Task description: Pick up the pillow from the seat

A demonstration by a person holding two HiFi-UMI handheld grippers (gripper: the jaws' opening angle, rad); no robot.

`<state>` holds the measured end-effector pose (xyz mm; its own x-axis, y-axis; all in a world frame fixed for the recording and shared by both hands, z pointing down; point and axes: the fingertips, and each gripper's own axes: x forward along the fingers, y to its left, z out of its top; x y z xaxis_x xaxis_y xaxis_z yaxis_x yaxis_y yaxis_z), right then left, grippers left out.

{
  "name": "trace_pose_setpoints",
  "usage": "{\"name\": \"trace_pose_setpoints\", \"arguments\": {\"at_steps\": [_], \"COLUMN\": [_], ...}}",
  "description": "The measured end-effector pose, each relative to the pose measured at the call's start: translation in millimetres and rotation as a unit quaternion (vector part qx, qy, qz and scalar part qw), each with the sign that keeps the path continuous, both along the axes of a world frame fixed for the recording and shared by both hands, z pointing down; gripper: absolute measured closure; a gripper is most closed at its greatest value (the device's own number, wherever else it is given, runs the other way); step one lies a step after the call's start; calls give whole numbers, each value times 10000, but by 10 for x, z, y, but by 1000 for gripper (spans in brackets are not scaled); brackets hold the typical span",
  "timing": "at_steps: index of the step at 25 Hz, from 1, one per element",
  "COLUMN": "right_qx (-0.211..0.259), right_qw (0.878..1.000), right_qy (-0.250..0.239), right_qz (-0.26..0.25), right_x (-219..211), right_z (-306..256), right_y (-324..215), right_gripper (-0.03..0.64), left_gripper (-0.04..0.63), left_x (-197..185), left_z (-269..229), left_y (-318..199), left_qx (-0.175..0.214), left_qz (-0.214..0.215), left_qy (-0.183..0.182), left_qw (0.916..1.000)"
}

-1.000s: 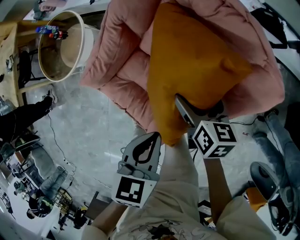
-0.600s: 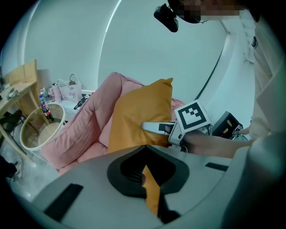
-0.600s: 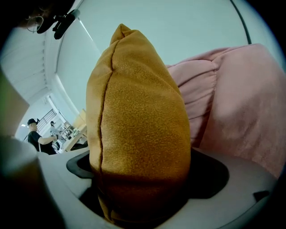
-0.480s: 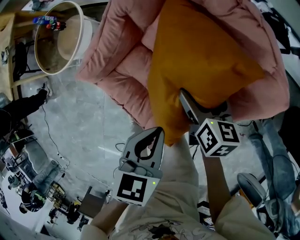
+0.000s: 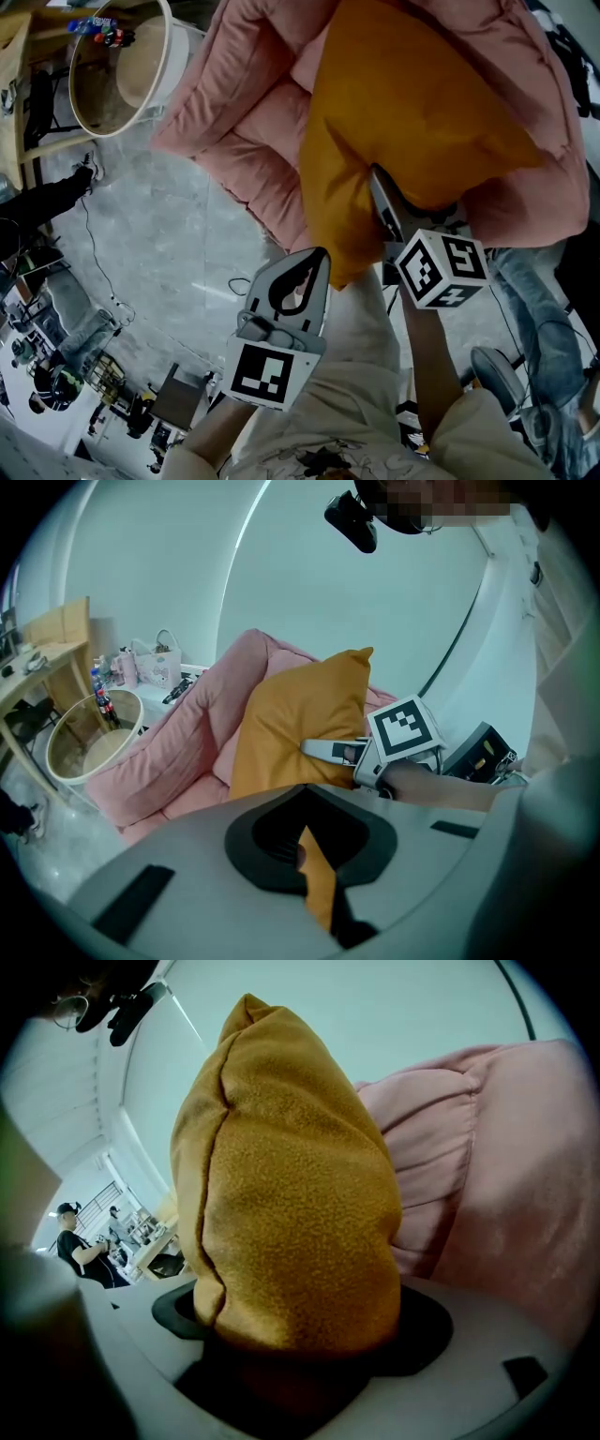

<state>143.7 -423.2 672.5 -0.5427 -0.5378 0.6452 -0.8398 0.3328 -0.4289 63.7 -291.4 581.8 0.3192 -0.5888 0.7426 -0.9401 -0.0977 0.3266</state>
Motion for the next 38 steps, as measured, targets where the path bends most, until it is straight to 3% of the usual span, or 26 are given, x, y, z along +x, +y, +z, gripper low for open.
{"name": "trace_pose_setpoints", "arguments": {"at_steps": [6, 10, 38], "right_qx": [128, 158, 666], "right_qw": [9998, 9994, 9978], "right_qy": [-56, -170, -51], "right_qz": [-172, -258, -1], "right_x": [-52, -107, -418], "right_z": [-157, -255, -1237], "right_y": [201, 303, 1167], "right_gripper": [290, 342, 361], "left_gripper": [591, 591, 591], "left_x": [74, 49, -583], "left_z": [-88, -157, -872], "left_y": [146, 230, 962], "left_qx": [33, 83, 762], "left_qz": [113, 184, 404], "left_qy": [54, 53, 100], "left_qw": [9999, 9998, 9962]}}
